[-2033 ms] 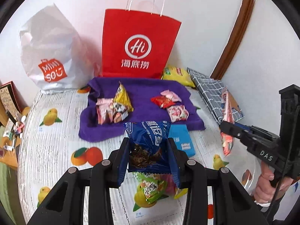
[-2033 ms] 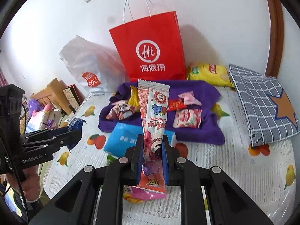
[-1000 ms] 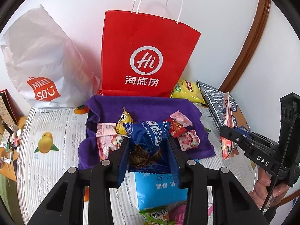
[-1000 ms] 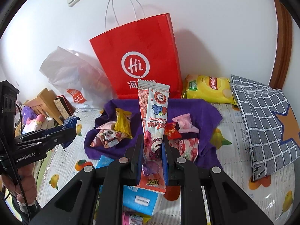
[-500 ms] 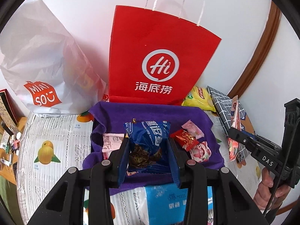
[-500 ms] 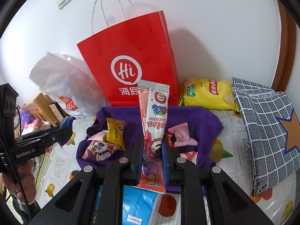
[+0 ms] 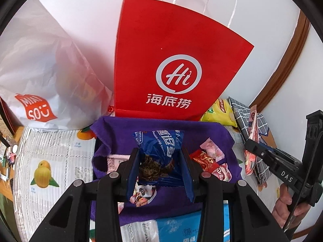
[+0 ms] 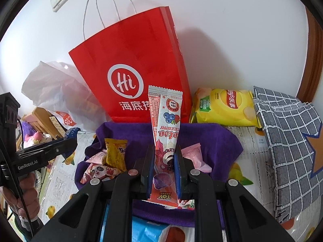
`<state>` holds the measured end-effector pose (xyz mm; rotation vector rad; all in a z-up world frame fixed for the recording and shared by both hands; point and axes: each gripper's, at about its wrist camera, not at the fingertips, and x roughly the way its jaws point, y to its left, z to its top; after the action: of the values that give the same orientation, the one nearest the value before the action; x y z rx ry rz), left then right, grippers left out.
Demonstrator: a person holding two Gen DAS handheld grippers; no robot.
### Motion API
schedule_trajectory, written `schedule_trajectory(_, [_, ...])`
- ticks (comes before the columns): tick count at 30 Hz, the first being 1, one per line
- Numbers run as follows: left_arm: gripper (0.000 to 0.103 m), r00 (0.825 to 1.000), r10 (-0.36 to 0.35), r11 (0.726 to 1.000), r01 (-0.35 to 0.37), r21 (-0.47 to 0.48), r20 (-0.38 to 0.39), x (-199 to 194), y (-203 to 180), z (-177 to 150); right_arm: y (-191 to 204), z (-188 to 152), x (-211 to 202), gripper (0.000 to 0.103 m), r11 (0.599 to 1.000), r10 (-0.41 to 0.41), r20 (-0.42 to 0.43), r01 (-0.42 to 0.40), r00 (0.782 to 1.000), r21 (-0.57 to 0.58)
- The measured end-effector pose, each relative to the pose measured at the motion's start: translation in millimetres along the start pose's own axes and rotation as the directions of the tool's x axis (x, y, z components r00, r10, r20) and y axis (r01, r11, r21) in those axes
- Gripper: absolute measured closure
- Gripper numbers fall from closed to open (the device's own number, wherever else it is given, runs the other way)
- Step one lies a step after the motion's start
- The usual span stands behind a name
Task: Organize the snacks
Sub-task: 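Carry the pink stick candy and blue packet over the purple towel with both tools, then open both tools to drop the snacks onto the purple towel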
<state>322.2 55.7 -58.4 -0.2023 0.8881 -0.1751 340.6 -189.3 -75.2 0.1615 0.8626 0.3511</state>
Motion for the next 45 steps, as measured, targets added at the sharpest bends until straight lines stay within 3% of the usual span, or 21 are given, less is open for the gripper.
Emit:
schedule_trajectory(15, [0.066,0.997,-0.016,1.000,0.017,0.012,-0.071,50,-8,-4,-26,-8,40,0.085,1.000,-0.020,-0.082,0.022,0.996,0.015])
schedule_trajectory(29, [0.066,0.993,-0.033,0.999,0.034,0.007,-0.111,64,-4,-9,-31,-26,84,0.085,0.998,-0.052,-0.237,0.044,0.970,-0.038])
schedule_trajectory(45, [0.065,0.984,-0.022,0.999,0.028,0.031,-0.175,82,-14,-15,-32,-30,92,0.077,0.998,-0.064,-0.256,0.059,0.965,-0.028])
